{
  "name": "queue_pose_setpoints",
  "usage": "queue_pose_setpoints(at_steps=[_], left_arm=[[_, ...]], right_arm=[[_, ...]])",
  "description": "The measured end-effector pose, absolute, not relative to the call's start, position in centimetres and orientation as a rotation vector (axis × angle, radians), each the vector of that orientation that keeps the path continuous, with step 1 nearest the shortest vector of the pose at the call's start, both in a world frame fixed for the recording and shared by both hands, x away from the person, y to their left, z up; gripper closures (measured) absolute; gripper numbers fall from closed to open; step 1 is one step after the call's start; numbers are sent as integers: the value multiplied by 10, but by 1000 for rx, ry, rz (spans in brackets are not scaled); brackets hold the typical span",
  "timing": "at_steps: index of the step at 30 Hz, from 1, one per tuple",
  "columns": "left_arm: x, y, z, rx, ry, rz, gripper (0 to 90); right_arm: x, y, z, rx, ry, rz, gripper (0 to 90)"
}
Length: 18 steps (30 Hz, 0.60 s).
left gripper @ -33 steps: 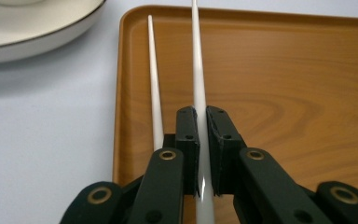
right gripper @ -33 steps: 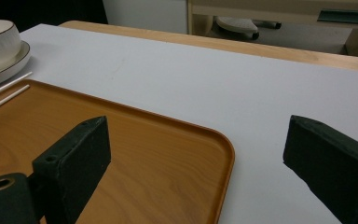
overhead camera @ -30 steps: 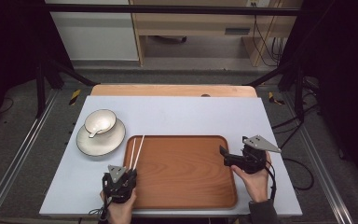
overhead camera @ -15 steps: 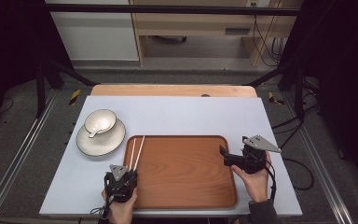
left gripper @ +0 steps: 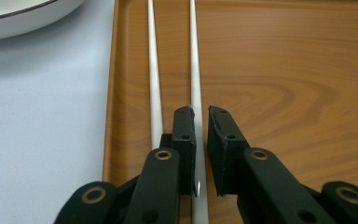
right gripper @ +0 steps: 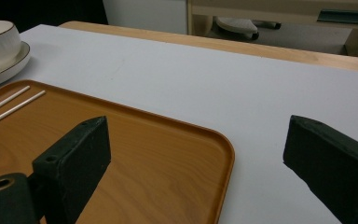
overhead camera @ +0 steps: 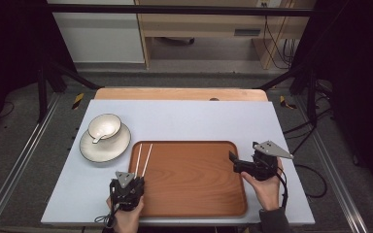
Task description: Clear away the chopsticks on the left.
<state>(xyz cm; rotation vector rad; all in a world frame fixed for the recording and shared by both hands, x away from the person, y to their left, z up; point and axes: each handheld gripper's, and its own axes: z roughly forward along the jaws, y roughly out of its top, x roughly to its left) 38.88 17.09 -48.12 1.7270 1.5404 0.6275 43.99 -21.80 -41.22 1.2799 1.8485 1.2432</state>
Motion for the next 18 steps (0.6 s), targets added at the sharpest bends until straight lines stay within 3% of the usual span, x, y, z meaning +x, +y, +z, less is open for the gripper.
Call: queue_pose_setpoints(at_steps=[9, 18], left_arm=[[386, 179, -460, 1710, 1419, 608, 708], [397, 194, -433, 1785, 1204, 590, 543]], right_arm=[[439, -219, -411, 1280, 1838, 1248, 75], [439, -220, -410, 1280, 1835, 1250, 75]])
